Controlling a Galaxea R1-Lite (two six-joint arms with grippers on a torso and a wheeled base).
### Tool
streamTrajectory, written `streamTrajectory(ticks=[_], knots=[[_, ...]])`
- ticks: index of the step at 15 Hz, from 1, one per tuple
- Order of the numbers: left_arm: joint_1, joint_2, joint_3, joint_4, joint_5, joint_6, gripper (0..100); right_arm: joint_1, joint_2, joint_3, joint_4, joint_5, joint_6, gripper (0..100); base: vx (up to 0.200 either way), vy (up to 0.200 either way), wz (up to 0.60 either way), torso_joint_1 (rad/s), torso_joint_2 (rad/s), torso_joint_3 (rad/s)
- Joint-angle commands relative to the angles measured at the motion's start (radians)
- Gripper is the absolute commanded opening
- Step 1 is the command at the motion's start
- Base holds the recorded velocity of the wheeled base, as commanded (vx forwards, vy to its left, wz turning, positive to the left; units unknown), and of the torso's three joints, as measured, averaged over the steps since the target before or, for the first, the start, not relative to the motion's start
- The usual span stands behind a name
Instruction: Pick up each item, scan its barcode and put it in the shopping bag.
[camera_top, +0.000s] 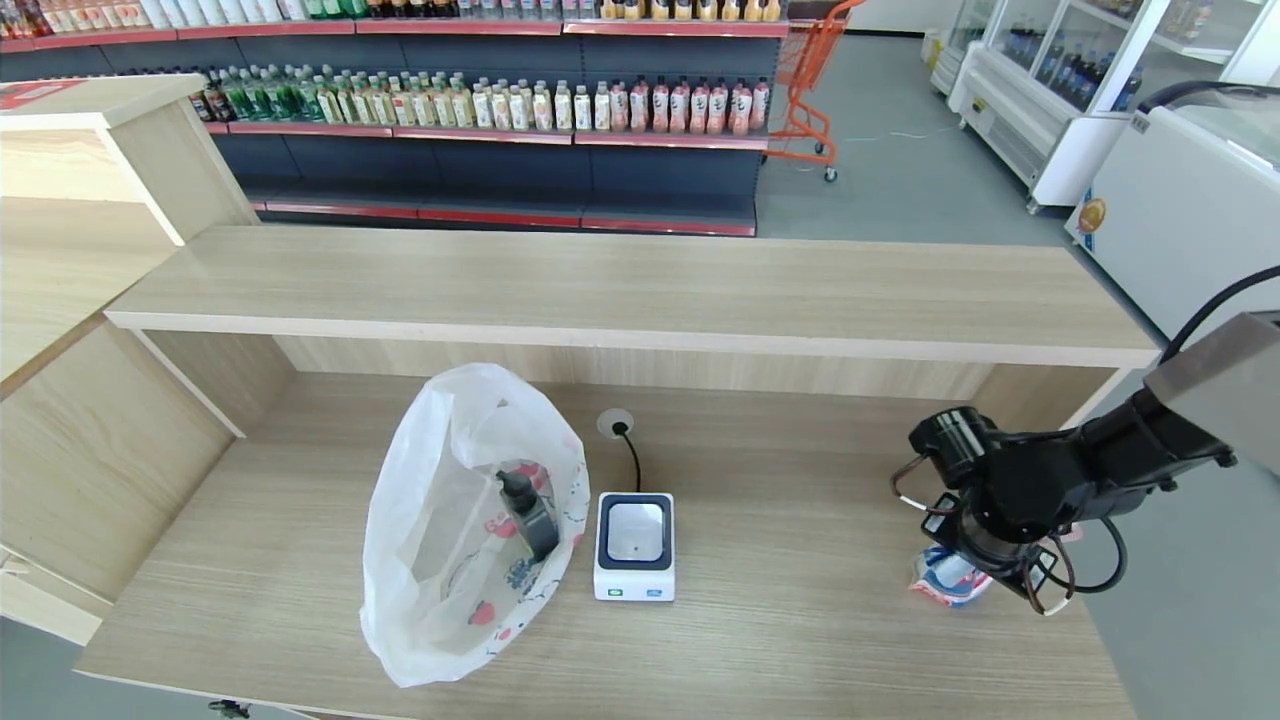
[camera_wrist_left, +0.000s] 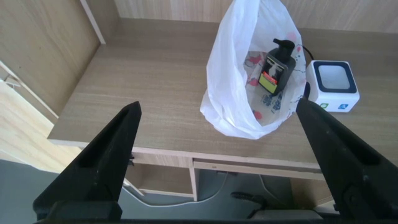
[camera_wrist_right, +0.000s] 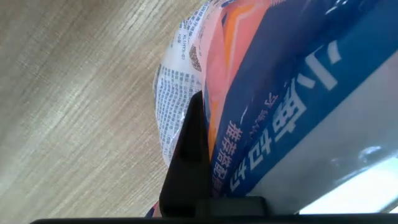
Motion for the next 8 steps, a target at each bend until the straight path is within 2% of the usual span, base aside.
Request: streamTrajectory(ticks=[1, 4, 5, 7, 8], knots=[[0.0, 0.001, 0.0, 0.0, 0.0, -0.002, 100, 0.01, 0.028, 0.005, 0.002, 0.0, -0.025, 0, 0.0, 0.0, 0.0, 0.0, 0.0, 0.0], [0.0, 0.0, 0.0, 0.0, 0.0, 0.0, 100, 0.02, -0.079, 0.014, -0.024, -0.013, -0.095, 0, 0.0, 0.0, 0.0, 0.0, 0.0, 0.0], [0.0, 0.001, 0.0, 0.0, 0.0, 0.0, 100, 0.023, -0.164, 0.034, -0.064, 0.03, -0.164, 0, 0.0, 0.0, 0.0, 0.0, 0.0, 0.0], [0.0, 0.001, 0.0, 0.0, 0.0, 0.0, 100, 0.011, -0.314, 0.104, -0.165, 0.196, -0.27, 0, 0.0, 0.0, 0.0, 0.0, 0.0, 0.0], [0.0, 0.001, 0.0, 0.0, 0.0, 0.0, 100, -0.027, -0.472, 0.19, -0.2, 0.425, -0.427, 0, 0.0, 0.0, 0.0, 0.0, 0.0, 0.0]])
